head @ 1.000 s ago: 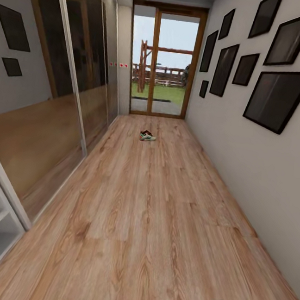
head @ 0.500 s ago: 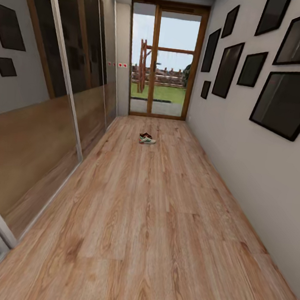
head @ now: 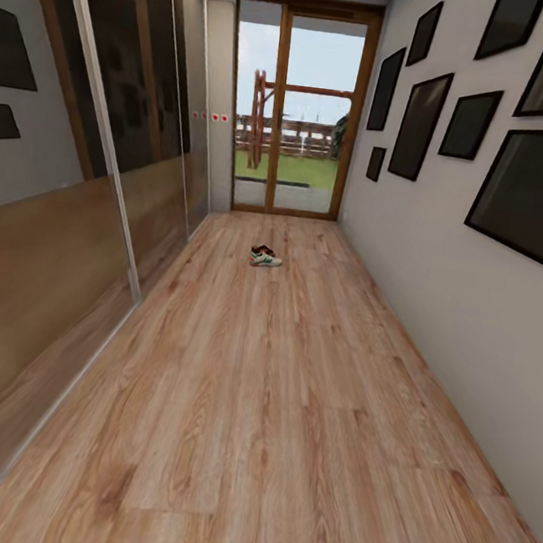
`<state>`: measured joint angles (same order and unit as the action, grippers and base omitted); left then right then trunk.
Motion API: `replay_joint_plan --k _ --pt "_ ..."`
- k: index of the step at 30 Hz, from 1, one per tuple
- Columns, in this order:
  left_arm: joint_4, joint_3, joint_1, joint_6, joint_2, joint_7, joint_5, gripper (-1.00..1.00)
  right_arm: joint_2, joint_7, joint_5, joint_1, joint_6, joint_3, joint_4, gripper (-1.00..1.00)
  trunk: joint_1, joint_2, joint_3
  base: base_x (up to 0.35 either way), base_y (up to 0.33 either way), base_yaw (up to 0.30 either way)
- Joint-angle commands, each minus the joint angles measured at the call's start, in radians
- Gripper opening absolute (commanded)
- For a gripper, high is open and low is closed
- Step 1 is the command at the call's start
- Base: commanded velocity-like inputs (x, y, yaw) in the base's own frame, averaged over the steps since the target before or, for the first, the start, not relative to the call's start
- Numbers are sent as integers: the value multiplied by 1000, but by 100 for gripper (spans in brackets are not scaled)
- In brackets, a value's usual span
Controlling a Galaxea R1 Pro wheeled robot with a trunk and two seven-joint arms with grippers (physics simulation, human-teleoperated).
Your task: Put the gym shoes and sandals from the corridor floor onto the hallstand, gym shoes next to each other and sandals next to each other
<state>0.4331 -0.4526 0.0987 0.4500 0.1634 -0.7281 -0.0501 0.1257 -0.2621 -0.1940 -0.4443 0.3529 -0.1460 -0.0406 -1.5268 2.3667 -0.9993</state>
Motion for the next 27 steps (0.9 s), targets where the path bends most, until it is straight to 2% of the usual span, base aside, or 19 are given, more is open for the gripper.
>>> replay_joint_plan --k 1,27 --pt "-1 -8 1 3 -1 -7 -5 100 0 -3 -9 -1 3 -8 1 100 0 0 -1 335 0 0" --pt "-2 -7 1 3 -1 -7 -6 100 0 -3 -9 -1 3 -8 1 100 0 0 -1 335 0 0"
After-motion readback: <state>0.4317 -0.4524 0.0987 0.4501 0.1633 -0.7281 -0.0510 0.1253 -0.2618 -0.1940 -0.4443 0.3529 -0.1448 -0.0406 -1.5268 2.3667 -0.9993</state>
